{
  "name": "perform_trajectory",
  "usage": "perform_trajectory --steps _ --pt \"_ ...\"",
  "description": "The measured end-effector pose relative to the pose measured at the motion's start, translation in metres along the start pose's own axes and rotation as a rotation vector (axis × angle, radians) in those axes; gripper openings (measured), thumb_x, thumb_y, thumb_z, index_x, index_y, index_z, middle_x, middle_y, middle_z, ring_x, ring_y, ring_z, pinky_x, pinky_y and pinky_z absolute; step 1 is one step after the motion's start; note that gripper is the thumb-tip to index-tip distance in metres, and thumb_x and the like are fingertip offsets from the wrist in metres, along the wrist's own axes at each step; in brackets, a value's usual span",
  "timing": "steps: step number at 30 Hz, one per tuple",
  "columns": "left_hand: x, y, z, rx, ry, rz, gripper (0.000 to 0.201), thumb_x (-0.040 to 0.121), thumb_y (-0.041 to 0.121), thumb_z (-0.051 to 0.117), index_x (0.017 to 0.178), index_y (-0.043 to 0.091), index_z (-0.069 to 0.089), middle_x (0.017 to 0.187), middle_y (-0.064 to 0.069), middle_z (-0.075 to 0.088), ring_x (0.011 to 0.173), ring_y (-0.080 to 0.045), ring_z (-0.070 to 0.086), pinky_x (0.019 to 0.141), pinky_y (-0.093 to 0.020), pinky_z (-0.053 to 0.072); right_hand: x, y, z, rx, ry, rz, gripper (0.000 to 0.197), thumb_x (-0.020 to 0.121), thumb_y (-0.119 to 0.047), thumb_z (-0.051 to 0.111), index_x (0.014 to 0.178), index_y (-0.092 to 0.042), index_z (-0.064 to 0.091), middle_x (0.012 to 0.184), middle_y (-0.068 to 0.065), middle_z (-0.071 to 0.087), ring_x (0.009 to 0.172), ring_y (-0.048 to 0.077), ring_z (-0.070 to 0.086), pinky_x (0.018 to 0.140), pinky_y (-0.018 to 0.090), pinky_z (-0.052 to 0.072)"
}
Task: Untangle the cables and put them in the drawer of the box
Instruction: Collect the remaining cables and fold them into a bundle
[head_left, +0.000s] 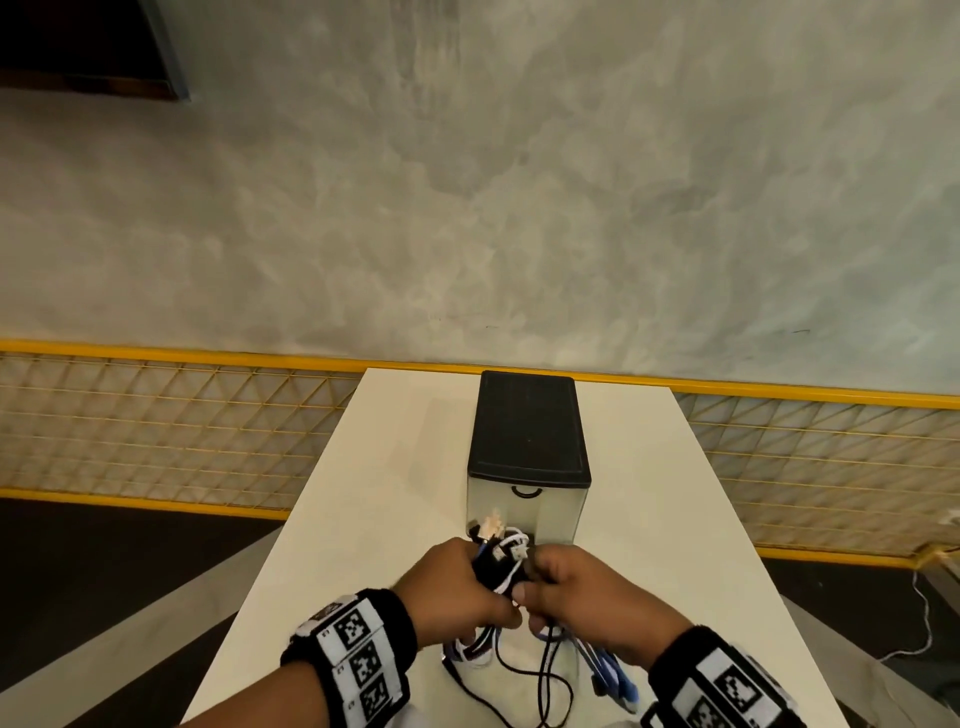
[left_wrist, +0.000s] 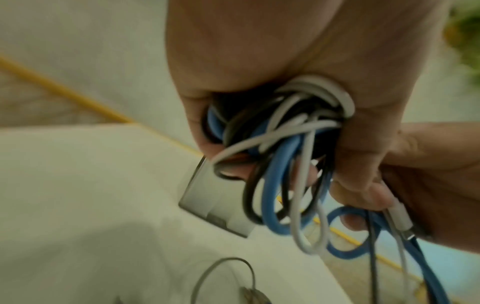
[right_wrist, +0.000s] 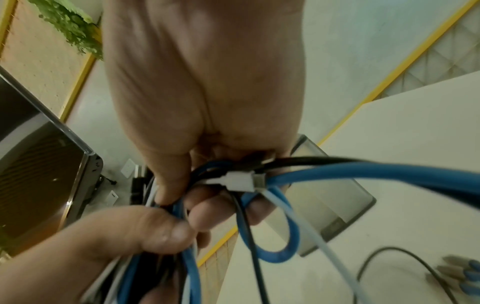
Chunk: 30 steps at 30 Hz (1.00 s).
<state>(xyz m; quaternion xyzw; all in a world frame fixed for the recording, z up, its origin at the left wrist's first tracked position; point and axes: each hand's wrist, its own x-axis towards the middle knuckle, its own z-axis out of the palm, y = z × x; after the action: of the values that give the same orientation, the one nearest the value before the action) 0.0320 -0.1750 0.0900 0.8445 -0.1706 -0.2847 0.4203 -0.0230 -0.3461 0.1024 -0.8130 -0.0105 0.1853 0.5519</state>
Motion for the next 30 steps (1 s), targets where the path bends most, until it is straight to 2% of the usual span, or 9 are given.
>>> perform_trajectory --steps 3,7,14,17,19,22,24,26,30 --pt "0.000 0.000 0.000 -0.149 -0.112 -0.037 0.016 0.064 0.017 0.078 0.079 0.017 0.073 0.069 -0.004 0.066 0.056 -0.019 0.059 0.057 -0.029 0.051 0.000 -0.003 -0.008 -0.145 0.010 -0.005 0.020 0.089 -0.019 0.062 0.071 -0.026 0.061 0.066 -0.007 0.064 0.063 0.005 0.062 0.067 0.026 0.047" --pt "0.001 0.002 -0.003 -0.056 -0.259 -0.100 0.015 0.065 0.021 0.080 0.078 0.020 0.073 0.073 -0.002 0.066 0.059 -0.018 0.059 0.065 -0.031 0.048 -0.004 0.002 -0.004 -0.260 -0.024 0.015 0.020 0.088 -0.020 0.063 0.069 -0.028 0.061 0.066 -0.008 0.065 0.064 0.003 0.062 0.067 0.023 0.048" --pt "-0.001 0.001 0.004 -0.030 -0.100 0.065 0.022 0.058 0.020 0.083 0.075 0.027 0.071 0.074 0.011 0.069 0.070 -0.005 0.064 0.071 -0.024 0.051 -0.005 0.003 -0.003 -0.218 0.018 -0.030 0.016 0.091 -0.017 0.058 0.083 -0.028 0.066 0.071 -0.013 0.066 0.064 0.005 0.059 0.060 0.012 0.046" --pt "-0.002 0.000 0.011 -0.073 0.049 0.069 0.024 0.053 0.027 0.082 0.075 0.025 0.072 0.073 0.010 0.071 0.069 -0.006 0.066 0.073 -0.033 0.055 -0.005 0.002 -0.007 -0.304 0.047 -0.029 0.019 0.093 -0.019 0.057 0.077 -0.029 0.062 0.071 -0.011 0.062 0.062 0.002 0.056 0.056 0.010 0.044" --pt "-0.004 0.001 0.012 0.118 0.122 0.068 0.035 0.051 0.043 0.079 0.081 0.027 0.072 0.078 0.009 0.073 0.073 -0.008 0.068 0.075 -0.033 0.056 -0.005 0.003 -0.006 -0.343 0.052 -0.028 0.010 0.092 -0.021 0.058 0.090 -0.024 0.067 0.077 -0.011 0.064 0.061 -0.001 0.056 0.058 0.011 0.045" --pt "-0.008 0.012 0.010 0.403 0.150 0.053 0.040 0.055 0.053 0.076 0.084 0.028 0.065 0.083 0.010 0.069 0.078 -0.011 0.065 0.069 -0.028 0.053 -0.007 0.005 -0.004 -0.313 0.072 -0.058 0.023 0.090 -0.015 0.057 0.093 -0.036 0.067 0.076 -0.017 0.066 0.060 -0.009 0.056 0.060 0.008 0.041" --pt "-0.008 0.014 0.008 0.227 0.058 0.045 0.031 0.058 0.042 0.082 0.080 0.029 0.064 0.080 0.009 0.069 0.078 -0.012 0.066 0.073 -0.030 0.055 -0.007 0.004 -0.003 -0.220 0.079 -0.075 0.029 0.089 -0.013 0.055 0.085 -0.040 0.067 0.078 -0.014 0.069 0.060 -0.004 0.057 0.061 0.010 0.043" --pt "-0.008 0.014 0.010 -0.066 -0.042 0.063 0.030 0.062 0.021 0.084 0.089 0.022 0.071 0.087 0.001 0.075 0.085 -0.017 0.072 0.084 -0.037 0.058 -0.007 0.002 -0.005 -0.096 0.107 -0.076 0.028 0.089 -0.012 0.056 0.075 -0.034 0.067 0.071 -0.010 0.068 0.059 0.004 0.057 0.063 0.021 0.047" --pt "-0.014 0.021 0.013 -0.425 -0.073 0.019 0.021 0.073 -0.007 0.068 0.085 0.009 0.074 0.078 -0.003 0.074 0.068 -0.014 0.068 0.064 -0.024 0.053 -0.005 0.001 -0.007 -0.051 0.199 -0.095 0.033 0.087 -0.016 0.062 0.059 -0.032 0.060 0.056 -0.005 0.061 0.054 0.008 0.056 0.062 0.029 0.046"
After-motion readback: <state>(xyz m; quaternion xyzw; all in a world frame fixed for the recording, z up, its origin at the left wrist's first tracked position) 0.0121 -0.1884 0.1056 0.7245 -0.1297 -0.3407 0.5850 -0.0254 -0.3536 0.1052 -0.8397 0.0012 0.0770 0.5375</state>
